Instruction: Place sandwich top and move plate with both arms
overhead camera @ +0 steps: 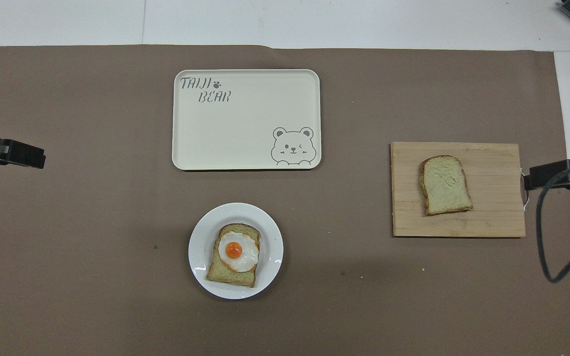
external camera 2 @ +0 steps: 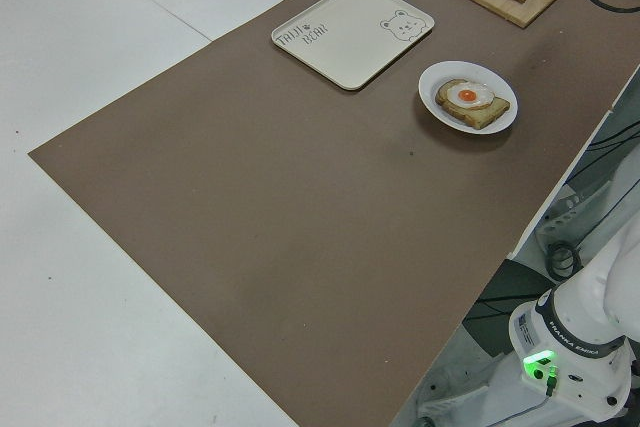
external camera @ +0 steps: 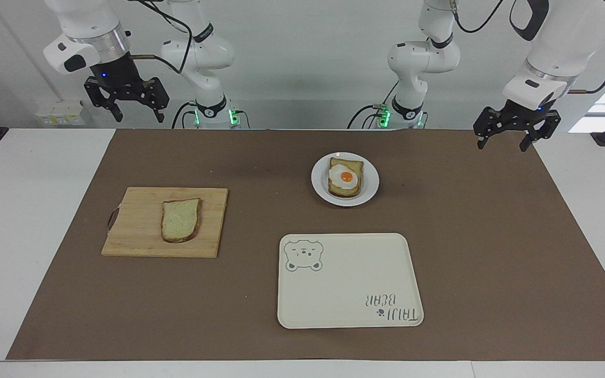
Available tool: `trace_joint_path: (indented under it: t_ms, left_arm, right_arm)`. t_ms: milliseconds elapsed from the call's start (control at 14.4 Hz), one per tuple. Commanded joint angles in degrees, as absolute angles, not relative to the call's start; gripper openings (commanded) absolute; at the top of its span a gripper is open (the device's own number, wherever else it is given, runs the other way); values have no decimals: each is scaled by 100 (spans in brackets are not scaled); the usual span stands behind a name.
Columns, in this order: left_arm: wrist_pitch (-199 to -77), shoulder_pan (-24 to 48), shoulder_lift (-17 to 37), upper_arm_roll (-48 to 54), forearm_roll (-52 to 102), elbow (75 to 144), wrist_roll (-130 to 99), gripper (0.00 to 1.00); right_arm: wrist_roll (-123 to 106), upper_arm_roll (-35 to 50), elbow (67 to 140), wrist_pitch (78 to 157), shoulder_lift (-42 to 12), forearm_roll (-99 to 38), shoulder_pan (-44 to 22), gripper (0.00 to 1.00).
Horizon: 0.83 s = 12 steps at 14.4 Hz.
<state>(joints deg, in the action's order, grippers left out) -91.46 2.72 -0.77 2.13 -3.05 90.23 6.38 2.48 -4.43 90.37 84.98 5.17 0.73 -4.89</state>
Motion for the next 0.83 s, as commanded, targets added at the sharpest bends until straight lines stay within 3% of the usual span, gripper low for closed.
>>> trace_joint_path:
  t_ms: [0, 763]
  left_arm:
    - [-9097, 229, -167, 220, -229, 9097, 712, 100]
    - [-9071, 97, -167, 211, 140, 9123, 659, 100]
  right_arm:
    - [123, -439, 9123, 8490, 598, -9, -440, 100]
    - [97, -483, 9369, 8482, 764, -18, -413, 100]
